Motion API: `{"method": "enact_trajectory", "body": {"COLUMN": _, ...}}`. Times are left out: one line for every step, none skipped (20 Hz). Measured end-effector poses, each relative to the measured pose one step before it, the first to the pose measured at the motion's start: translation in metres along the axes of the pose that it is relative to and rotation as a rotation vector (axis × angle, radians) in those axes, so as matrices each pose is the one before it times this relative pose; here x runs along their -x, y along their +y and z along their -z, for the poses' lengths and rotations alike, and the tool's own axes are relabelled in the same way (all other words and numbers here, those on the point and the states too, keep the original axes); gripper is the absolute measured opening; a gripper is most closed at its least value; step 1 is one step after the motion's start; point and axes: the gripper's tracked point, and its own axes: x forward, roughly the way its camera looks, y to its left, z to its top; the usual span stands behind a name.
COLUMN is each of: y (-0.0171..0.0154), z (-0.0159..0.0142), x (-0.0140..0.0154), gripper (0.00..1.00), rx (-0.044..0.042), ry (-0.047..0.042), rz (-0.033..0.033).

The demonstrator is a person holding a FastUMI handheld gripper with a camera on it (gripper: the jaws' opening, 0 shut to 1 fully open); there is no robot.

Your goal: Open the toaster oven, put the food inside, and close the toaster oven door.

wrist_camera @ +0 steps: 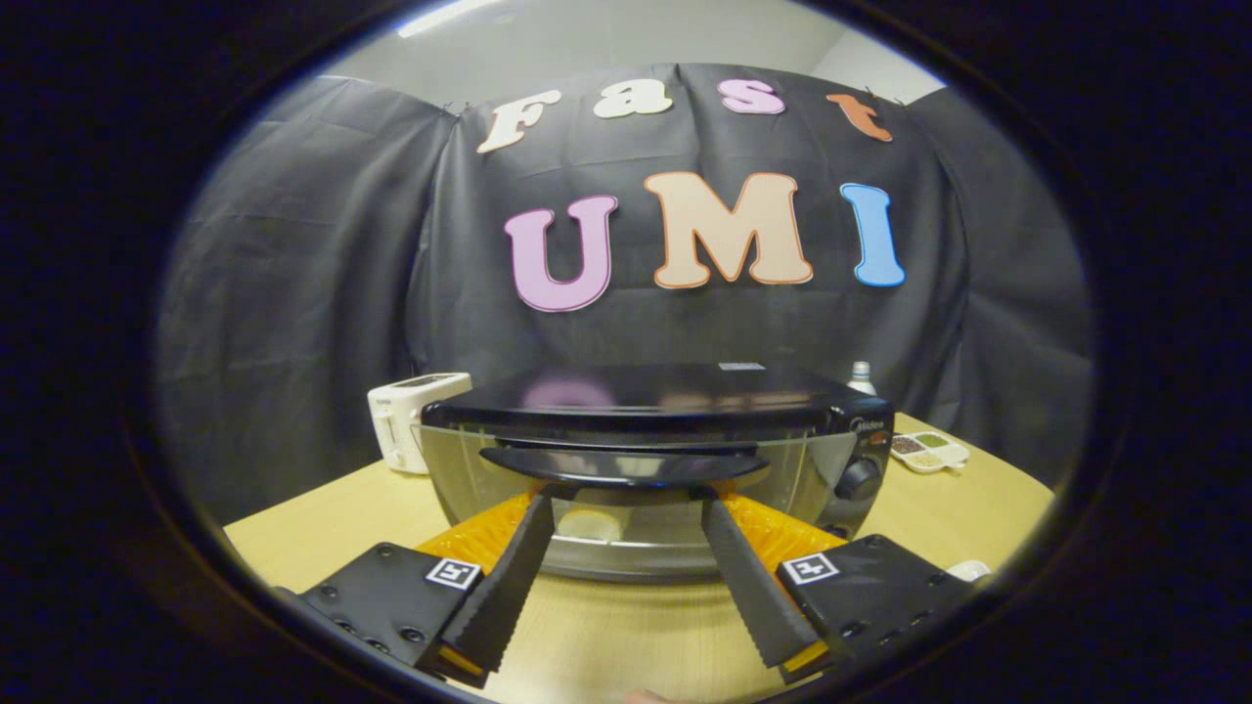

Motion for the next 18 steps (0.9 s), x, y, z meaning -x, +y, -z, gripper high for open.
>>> {"method": "enact_trajectory", "body": {"y": -0.00250, "z": -0.00323, "x": -0.00935, "gripper": 0.96, "rx": -0.00928, "ry": 0.00238, "rz": 0.00621}}
{"method": "enact_trajectory", "body": {"y": -0.00204, "z": -0.00173, "x": -0.00668, "gripper": 0.96, "rx": -0.01310, "ry": 0.00566, "rz": -0.00358}}
{"method": "enact_trajectory", "body": {"y": 0.00637, "z": 0.00197, "x": 0.00041, "gripper": 0.96, "rx": -0.02467, "ry": 0.01437, "rz": -0.02067}}
{"method": "enact_trajectory", "body": {"y": 0.00011, "z": 0.00336, "x": -0.00383, "gripper": 0.96, "rx": -0.00755, "ry": 0.00921, "rz": -0.00434}}
{"method": "enact_trajectory", "body": {"y": -0.00270, "z": -0.00640, "x": -0.00061, "gripper": 0.96, "rx": 0.01325, "ry": -0.01773, "rz": 0.00384}}
{"method": "enact_trajectory", "body": {"y": -0.00117, "z": 0.00024, "x": 0.00023, "gripper": 0.96, "rx": 0.02253, "ry": -0.00992, "rz": 0.00774}}
{"method": "enact_trajectory", "body": {"y": 0.00037, "z": -0.00059, "x": 0.00205, "gripper": 0.96, "rx": 0.01115, "ry": -0.00354, "rz": 0.00423}}
{"method": "enact_trajectory", "body": {"y": 0.00064, "z": 0.00026, "x": -0.00017, "gripper": 0.96, "rx": -0.00310, "ry": -0.00012, "rz": 0.00090}}
{"method": "enact_trajectory", "body": {"y": 0.00125, "z": 0.00149, "x": -0.00057, "gripper": 0.96, "rx": -0.01026, "ry": 0.00461, "rz": -0.00404}}
{"method": "enact_trajectory", "body": {"y": 0.00010, "z": 0.00052, "x": -0.00072, "gripper": 0.96, "rx": -0.00518, "ry": 0.00564, "rz": -0.00456}}
{"method": "enact_trajectory", "body": {"y": -0.00034, "z": -0.00069, "x": 0.00009, "gripper": 0.96, "rx": -0.00266, "ry": 0.00244, "rz": -0.00145}}
{"method": "enact_trajectory", "body": {"y": -0.00087, "z": 0.00030, "x": 0.00054, "gripper": 0.96, "rx": 0.00265, "ry": 0.00444, "rz": 0.00182}}
{"method": "enact_trajectory", "body": {"y": -0.00056, "z": 0.00048, "x": 0.00055, "gripper": 0.96, "rx": 0.00483, "ry": -0.00115, "rz": 0.00472}}
{"method": "enact_trajectory", "body": {"y": -0.00370, "z": 0.00039, "x": 0.00154, "gripper": 0.96, "rx": 0.01078, "ry": 0.00291, "rz": 0.01702}}
{"method": "enact_trajectory", "body": {"y": -0.00222, "z": 0.00093, "x": 0.00356, "gripper": 0.96, "rx": 0.00666, "ry": 0.00695, "rz": 0.00506}}
{"method": "enact_trajectory", "body": {"y": -0.00117, "z": 0.00280, "x": 0.00395, "gripper": 0.96, "rx": 0.00577, "ry": 0.01180, "rz": 0.00624}}
{"method": "enact_trajectory", "body": {"y": -0.00238, "z": 0.00197, "x": 0.00555, "gripper": 0.96, "rx": 0.00755, "ry": 0.00732, "rz": 0.00235}}
{"method": "enact_trajectory", "body": {"y": -0.00188, "z": -0.00207, "x": 0.00503, "gripper": 0.96, "rx": 0.00785, "ry": -0.00085, "rz": 0.00210}}
